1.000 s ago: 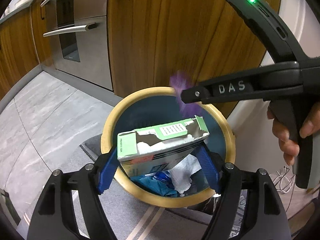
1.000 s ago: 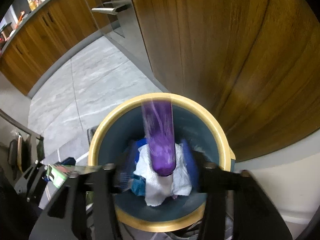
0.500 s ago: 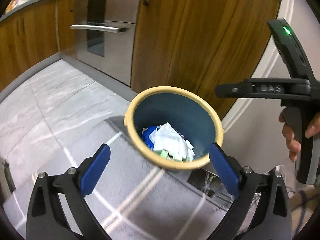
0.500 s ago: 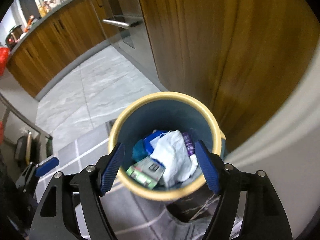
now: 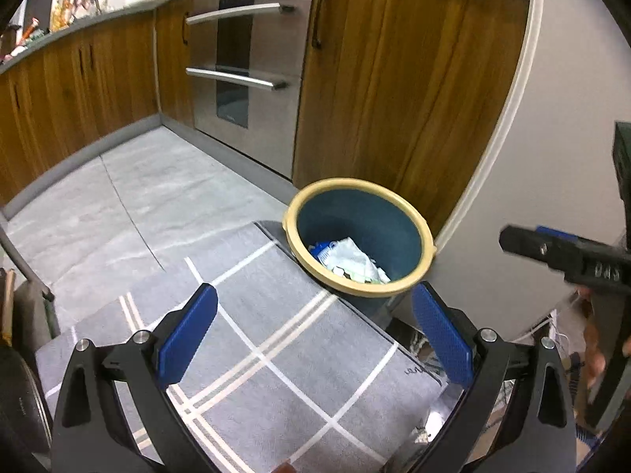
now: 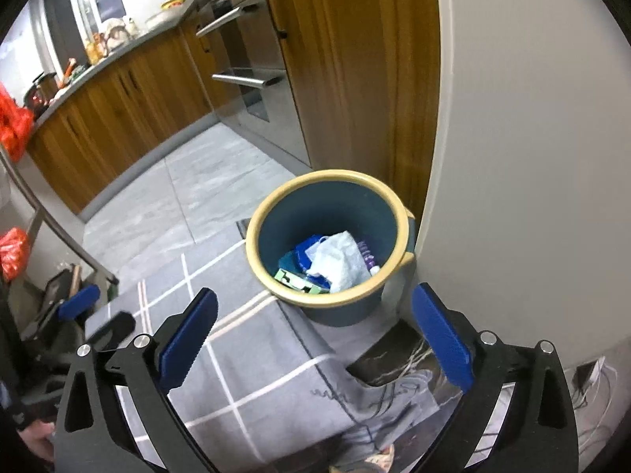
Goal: Collect trash
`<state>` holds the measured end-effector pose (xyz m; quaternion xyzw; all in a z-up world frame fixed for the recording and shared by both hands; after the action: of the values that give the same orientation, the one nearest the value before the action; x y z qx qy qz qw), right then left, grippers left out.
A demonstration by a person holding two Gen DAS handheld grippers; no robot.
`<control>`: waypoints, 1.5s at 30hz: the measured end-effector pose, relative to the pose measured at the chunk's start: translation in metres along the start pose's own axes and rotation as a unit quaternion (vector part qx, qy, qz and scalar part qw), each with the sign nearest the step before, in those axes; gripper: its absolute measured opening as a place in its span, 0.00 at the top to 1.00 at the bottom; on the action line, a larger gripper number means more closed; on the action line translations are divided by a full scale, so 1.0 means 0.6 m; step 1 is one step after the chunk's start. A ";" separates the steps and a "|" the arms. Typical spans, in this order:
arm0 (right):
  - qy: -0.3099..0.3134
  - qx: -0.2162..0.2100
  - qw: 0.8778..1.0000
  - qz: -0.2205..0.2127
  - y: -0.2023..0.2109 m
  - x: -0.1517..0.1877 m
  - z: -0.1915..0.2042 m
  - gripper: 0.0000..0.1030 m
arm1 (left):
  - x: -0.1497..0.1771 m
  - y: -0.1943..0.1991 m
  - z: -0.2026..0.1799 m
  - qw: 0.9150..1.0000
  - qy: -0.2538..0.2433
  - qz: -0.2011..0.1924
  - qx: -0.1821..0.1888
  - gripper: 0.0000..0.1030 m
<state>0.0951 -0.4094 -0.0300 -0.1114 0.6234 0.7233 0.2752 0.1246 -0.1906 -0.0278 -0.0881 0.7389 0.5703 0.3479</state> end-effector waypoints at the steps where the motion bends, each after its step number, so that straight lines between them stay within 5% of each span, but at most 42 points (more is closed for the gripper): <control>1: 0.007 0.008 1.000 -0.005 0.004 0.002 0.005 0.05 | -0.002 0.004 -0.001 1.000 0.001 -0.006 -0.010 0.06; 9: 0.044 0.039 0.998 -0.016 0.003 0.006 0.029 0.05 | -0.008 0.031 -0.003 0.999 0.003 -0.036 -0.014 0.06; 45: 0.050 0.045 0.998 -0.018 0.002 0.009 0.034 0.05 | 0.001 0.020 -0.001 1.000 0.000 -0.015 -0.009 0.06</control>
<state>0.0935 -0.3885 -0.0278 -0.1464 0.6660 0.6830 0.2618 0.1174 -0.1872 -0.0190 -0.1023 0.7325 0.5714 0.3555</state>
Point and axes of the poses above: each gripper's, at about its wrist camera, not at the fingertips, and y roughly against the way its jaws point, z to its left, x to its underside, the point moved 2 cm from there along -y, roughly the way its jaws point, and after that the axes turned 9 degrees about z, right-handed, at the moved point
